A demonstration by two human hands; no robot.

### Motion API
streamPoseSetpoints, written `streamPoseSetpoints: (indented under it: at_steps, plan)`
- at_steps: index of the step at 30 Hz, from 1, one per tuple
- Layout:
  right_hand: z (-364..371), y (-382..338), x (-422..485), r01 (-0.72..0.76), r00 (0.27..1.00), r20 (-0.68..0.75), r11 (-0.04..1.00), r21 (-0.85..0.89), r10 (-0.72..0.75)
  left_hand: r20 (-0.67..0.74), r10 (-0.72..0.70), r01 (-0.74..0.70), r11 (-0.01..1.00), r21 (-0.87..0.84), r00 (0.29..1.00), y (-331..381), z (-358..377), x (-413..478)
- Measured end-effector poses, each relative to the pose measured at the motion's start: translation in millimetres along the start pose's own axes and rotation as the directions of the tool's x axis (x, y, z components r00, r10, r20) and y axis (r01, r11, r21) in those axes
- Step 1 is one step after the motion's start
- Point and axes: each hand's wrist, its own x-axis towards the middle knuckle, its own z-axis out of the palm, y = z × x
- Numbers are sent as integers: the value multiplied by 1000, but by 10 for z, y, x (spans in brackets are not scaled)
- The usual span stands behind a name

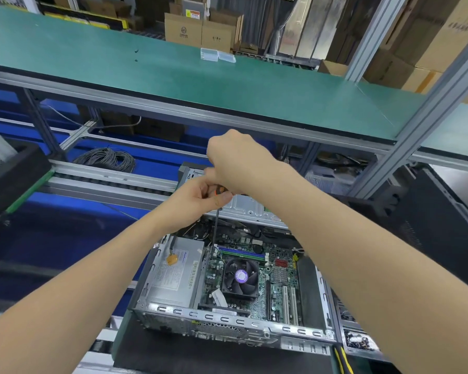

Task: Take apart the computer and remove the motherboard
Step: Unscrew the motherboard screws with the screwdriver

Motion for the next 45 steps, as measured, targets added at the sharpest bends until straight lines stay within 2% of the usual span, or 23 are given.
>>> streamPoseSetpoints:
  at_steps: [2, 6, 10, 14, 16, 18, 20, 21, 22, 24, 27, 30, 32, 34, 36, 40, 45]
  plan:
    - [-85, 69, -12, 111, 989, 95, 994, 23, -113, 41, -14, 13, 1000, 27, 999, 30, -39, 4]
    - [-276, 222, -56, 278, 916, 272, 955, 102, -295, 90, -33, 33, 999, 4, 995, 62, -66, 16]
    - [-223, 186, -33, 386, 890, 259, 922, 12, -376, 156, -40, 34, 999, 41, 987, 63, -91, 13]
    - [-223, 172, -37, 411, 881, 258, 912, -4, -396, 130, -17, 11, 999, 47, 991, 66, -63, 9]
    - [-271, 188, -63, 384, 880, 287, 923, 38, -378, 120, -27, 17, 996, 84, 992, 69, -40, 25]
    - [-276, 167, -94, 310, 927, 212, 950, 39, -311, 107, -25, 15, 996, 88, 994, 61, -17, 32]
    - [-218, 97, -107, 86, 996, 29, 995, -52, -84, 75, -22, 15, 996, 90, 997, 53, 26, 29]
    - [-194, 40, -105, -61, 998, -33, 994, -91, 58, 56, -30, 25, 995, 92, 998, 40, 46, 28]
    - [-164, -17, -99, -170, 985, -36, 981, -98, 168, 43, -39, 34, 994, 102, 998, 30, 64, 31]
    - [-98, -73, -59, -261, 963, 58, 964, -55, 264, 32, -45, 40, 990, 135, 998, 19, 85, 39]
    - [-101, -43, 1, -184, 980, 69, 983, -22, 185, 8, -62, 60, 987, 148, 998, 35, 66, 39]
    - [-141, 47, 6, 52, 995, 92, 998, -33, -49, -12, -62, 63, 993, 101, 998, 61, 4, 41]
    - [-214, 119, -22, 212, 963, 164, 977, 26, -213, -2, -37, 37, 994, 102, 999, 65, -37, 35]
    - [-309, 187, -56, 295, 926, 209, 948, 116, -314, 2, -45, 45, 996, 80, 999, 43, -71, 31]
    - [-338, 221, -67, 315, 904, 253, 937, 153, -345, 5, -63, 63, 997, 49, 998, 18, -96, 27]
    - [-270, 221, -56, 261, 898, 323, 953, 156, -299, 48, -23, 23, 1000, 9, 999, 53, -76, 20]
    - [-277, 231, -96, 226, 917, 291, 956, 187, -274, 67, -19, 22, 999, -44, 998, 88, -41, 26]
